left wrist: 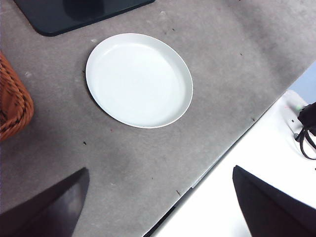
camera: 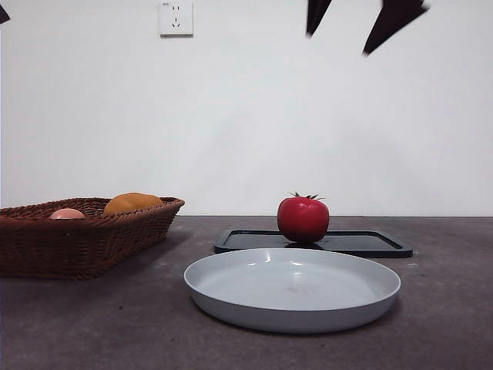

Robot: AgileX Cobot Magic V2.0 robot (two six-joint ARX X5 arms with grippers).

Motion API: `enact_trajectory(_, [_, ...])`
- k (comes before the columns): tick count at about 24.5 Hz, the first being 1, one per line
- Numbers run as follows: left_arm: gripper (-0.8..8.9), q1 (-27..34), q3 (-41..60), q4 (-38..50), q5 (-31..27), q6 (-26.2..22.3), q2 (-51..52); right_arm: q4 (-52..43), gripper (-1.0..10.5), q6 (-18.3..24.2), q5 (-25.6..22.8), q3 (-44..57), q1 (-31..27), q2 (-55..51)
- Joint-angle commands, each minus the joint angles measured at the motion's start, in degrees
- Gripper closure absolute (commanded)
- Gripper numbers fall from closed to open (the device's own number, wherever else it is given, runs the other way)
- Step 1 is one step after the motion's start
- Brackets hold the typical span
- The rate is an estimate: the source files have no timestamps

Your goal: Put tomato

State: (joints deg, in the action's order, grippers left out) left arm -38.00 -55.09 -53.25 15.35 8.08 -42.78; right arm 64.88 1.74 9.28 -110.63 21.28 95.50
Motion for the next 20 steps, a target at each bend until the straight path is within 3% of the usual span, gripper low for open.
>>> enact_trajectory(1, [3.48,-0.3,-0.9,0.7,0.3,-1.3,-0.3,-0.4,3.9,0.5,1.8,5.5,0.3,-6.2])
enact_trajectory(11, [3.48,-0.3,-0.9,2.3,0.3,-1.2,-0.3,-3.5,3.9,0.2,13.0,38.7,4.3,-37.8])
enact_trajectory(20, [3.48,-0.3,-0.9,2.2,0.3,-1.1,-0.3,-3.0,3.9,0.2,16.6,49.4,5.8,-45.2])
